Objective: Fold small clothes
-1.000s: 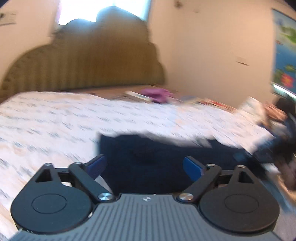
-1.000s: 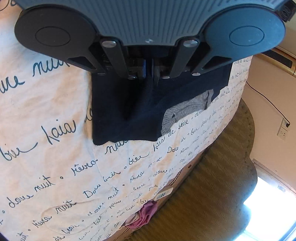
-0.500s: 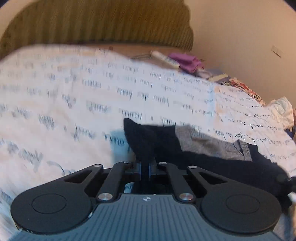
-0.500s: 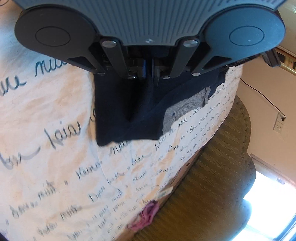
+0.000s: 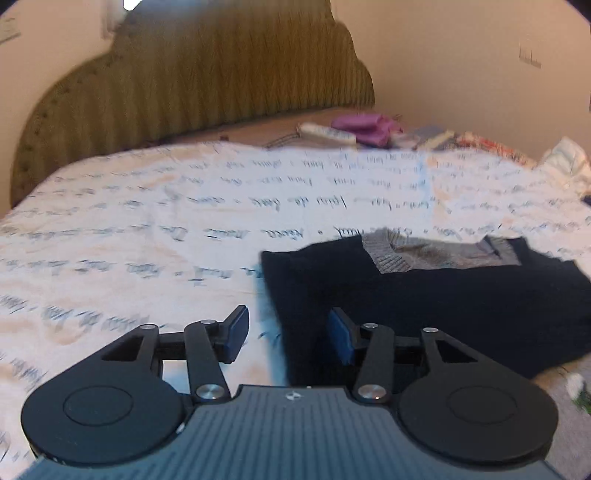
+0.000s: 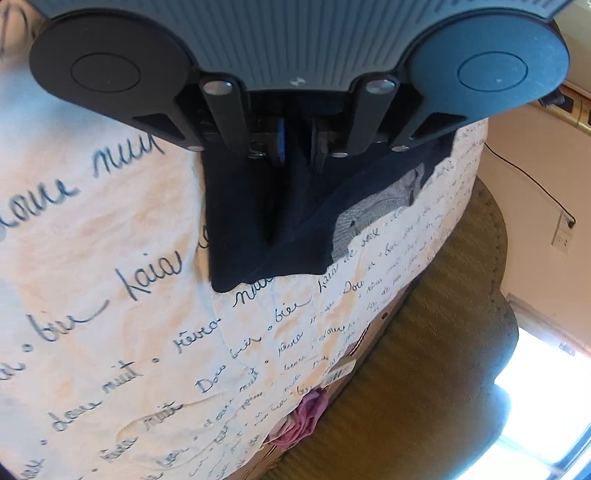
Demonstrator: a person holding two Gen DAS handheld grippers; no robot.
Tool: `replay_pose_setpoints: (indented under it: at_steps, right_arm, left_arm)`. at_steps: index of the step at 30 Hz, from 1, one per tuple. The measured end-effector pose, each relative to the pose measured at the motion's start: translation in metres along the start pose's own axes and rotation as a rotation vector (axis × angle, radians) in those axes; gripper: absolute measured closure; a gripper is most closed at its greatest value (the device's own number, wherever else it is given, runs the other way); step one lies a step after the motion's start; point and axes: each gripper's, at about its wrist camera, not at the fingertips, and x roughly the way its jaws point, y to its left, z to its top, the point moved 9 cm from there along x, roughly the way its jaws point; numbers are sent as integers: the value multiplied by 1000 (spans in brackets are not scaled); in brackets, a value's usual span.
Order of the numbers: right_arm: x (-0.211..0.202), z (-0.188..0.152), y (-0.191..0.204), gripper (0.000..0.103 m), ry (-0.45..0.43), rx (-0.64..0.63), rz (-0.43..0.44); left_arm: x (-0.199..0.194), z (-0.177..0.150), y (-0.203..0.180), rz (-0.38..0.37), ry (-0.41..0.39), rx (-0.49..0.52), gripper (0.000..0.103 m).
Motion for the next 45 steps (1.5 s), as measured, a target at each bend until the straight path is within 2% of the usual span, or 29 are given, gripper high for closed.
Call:
replay_pose_setpoints:
  at_steps: [1,2,3,4,9,12,14,17,22,24,26,29,33,37,39,43,44,45]
  right_arm:
    - [-14,-7,5,61,-16,-16,8]
    - [-30,-16,10,53,-31,-43,20]
    - [-44,-27,13,37,-40,-68,35]
    - [-61,-43,15,30,-42,-88,51]
    - [-116,-125,-6,29,43,13,81]
    - [-138,-160,0,29,68,7,90]
    - [-147,-182,8,29,119,-12,94]
    - [-163,-210,11,29,183,-86,34]
    - [-201,-219,-9,29,133,-51,-11]
    - [-209,-215,-21,28,103,-12,-24]
    - [-214,-213,-28,28,87,12,-14]
    - [-215,-213,-38,29,85,26,-18]
    - [-213,-214,-39,29,97,21,8]
    - [-206,-213,-39,22,105,43,60]
    - [-203,-212,-37,21,116,45,68]
    - [-202,-215,-29,20,155,19,75]
    - [-203,-217,-28,20,163,15,81]
    - [-204,-218,-27,20,171,19,91]
  left_arm:
    - [-19,-8,6,-23,-10,-36,43]
    - [-37,-18,13,-59,-12,-76,36]
    - [-56,-30,20,-102,-7,-126,33]
    - [-73,-45,27,-134,-1,-165,33]
    - [-134,-127,33,-325,121,-367,31]
    - [-163,-151,23,-399,121,-458,30]
    - [-179,-162,15,-444,144,-514,30]
    - [-204,-184,4,-543,192,-612,29]
    - [-227,-210,-16,-707,274,-827,29]
    - [-225,-211,-18,-729,280,-902,29]
    - [-217,-210,-16,-712,282,-941,29]
    - [-208,-199,-10,-673,264,-946,30]
    - [-204,-181,8,-573,172,-874,27]
    - [-190,-178,3,-576,168,-866,27]
    - [-191,-176,-12,-592,187,-786,27]
    - [-201,-181,-37,-681,234,-671,27]
    - [-202,-185,-37,-681,230,-665,29]
    - [-202,-186,-35,-677,229,-670,39]
